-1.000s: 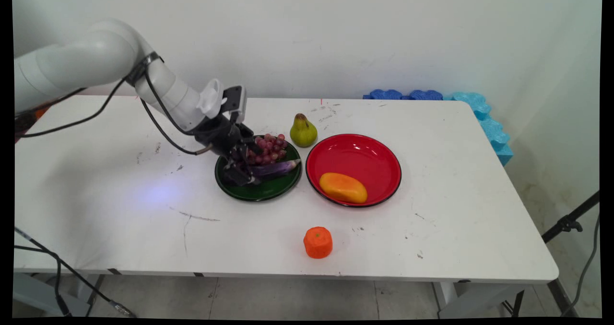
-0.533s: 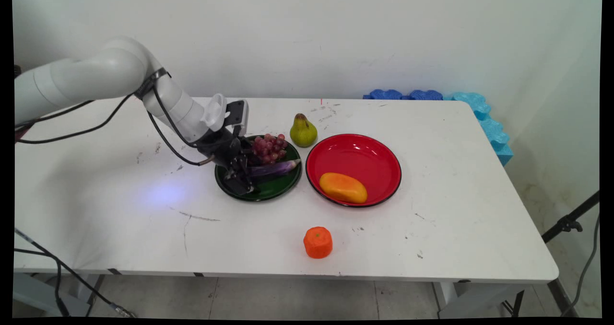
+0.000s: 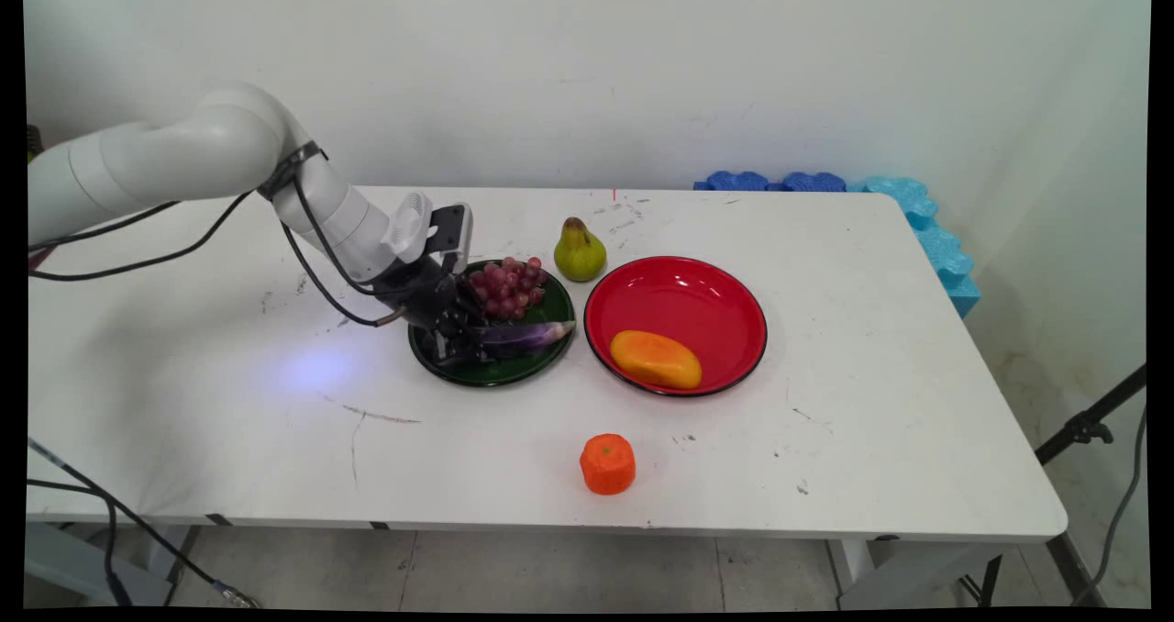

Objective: Place the picked object on the table

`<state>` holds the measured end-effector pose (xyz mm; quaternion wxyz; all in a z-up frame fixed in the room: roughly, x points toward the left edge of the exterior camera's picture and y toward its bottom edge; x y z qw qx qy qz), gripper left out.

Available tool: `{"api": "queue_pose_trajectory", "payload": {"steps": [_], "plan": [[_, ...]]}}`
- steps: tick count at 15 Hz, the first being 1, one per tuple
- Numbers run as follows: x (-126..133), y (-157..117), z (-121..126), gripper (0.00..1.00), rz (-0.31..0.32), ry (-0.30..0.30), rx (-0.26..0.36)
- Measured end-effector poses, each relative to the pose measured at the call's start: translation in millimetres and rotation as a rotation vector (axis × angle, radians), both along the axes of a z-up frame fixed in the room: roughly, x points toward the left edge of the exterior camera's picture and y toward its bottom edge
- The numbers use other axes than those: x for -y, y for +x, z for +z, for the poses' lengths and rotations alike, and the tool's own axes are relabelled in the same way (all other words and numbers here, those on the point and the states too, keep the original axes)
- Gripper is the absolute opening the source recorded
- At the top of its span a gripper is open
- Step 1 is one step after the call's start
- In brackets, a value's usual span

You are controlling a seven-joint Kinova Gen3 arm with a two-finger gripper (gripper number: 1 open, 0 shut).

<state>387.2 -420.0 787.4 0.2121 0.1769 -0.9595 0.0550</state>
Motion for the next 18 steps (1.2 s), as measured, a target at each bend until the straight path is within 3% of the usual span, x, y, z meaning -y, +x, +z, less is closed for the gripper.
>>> {"api": "queue_pose_trajectory", "payload": {"steps": [4,13,18], "plan": [[-7.1,-3.2,15.3,0.00,-0.023,-0.016,-0.019],[-40.8,-28.0,125.9,0.00,-0.044,-0.089,-0.146],[-61.7,-54.3,133.3,0.00,-0.017,-0.077,-0.145]]}}
